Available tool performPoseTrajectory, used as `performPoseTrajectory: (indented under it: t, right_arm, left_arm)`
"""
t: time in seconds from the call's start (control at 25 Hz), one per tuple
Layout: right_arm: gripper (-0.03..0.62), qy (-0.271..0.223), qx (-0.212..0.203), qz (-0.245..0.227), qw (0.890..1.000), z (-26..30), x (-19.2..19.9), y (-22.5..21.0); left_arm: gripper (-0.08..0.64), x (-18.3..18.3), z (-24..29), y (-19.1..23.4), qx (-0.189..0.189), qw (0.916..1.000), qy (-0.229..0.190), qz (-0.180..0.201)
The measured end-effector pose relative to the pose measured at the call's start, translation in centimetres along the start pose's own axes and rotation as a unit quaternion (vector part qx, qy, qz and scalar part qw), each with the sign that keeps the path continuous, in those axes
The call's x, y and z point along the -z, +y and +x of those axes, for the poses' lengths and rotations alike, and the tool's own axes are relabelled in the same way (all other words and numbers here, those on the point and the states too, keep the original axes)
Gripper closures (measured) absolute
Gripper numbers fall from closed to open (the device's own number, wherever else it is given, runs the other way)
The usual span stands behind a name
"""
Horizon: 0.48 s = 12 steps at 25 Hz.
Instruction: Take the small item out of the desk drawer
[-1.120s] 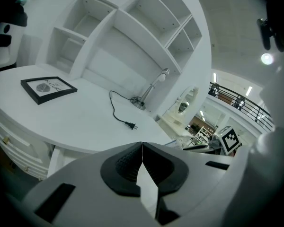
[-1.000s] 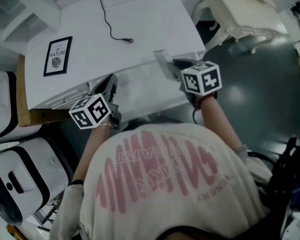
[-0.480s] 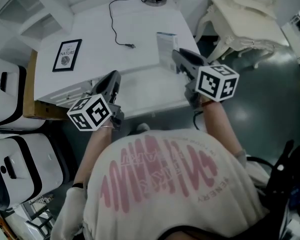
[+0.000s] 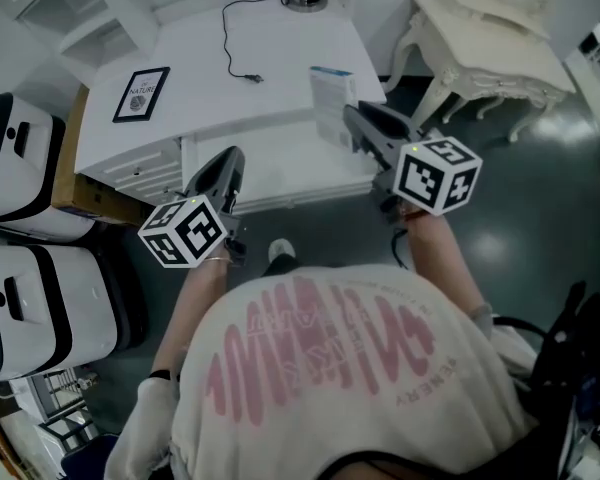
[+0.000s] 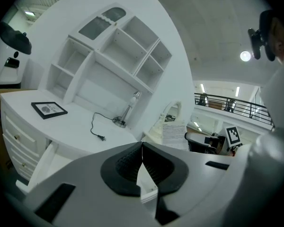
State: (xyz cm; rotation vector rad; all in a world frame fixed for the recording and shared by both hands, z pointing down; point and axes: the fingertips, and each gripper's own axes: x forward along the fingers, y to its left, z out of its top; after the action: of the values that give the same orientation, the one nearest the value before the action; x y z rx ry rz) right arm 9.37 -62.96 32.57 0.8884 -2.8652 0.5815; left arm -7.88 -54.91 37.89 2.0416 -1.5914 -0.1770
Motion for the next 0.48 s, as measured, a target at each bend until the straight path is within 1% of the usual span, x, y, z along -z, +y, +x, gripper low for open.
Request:
performPoseTrajectory:
  t: [0.2, 0.28, 0.48]
  right_arm:
    - [0.499, -0.003, -0.006, -0.010, 1.000, -4.6, 2.8, 1.6]
    - [0.499, 0.000, -0.005, -0.010, 1.000, -6.0, 3.6, 2.0]
    - [0.499, 0.017, -0.002, -0.008, 1.000, -7.3, 4.3, 2.8]
  left_arm:
    - [0.531, 3.2, -3.2, -3.2, -0.003, 0.9998, -0.016, 0.010]
    - [0.531, 4.3, -4.1, -4.5, 0.000, 0.9998, -0.016, 0.010]
    - [0.531, 5.2, -5.3, -5.7, -0.001, 0.9999, -0.008, 0.006]
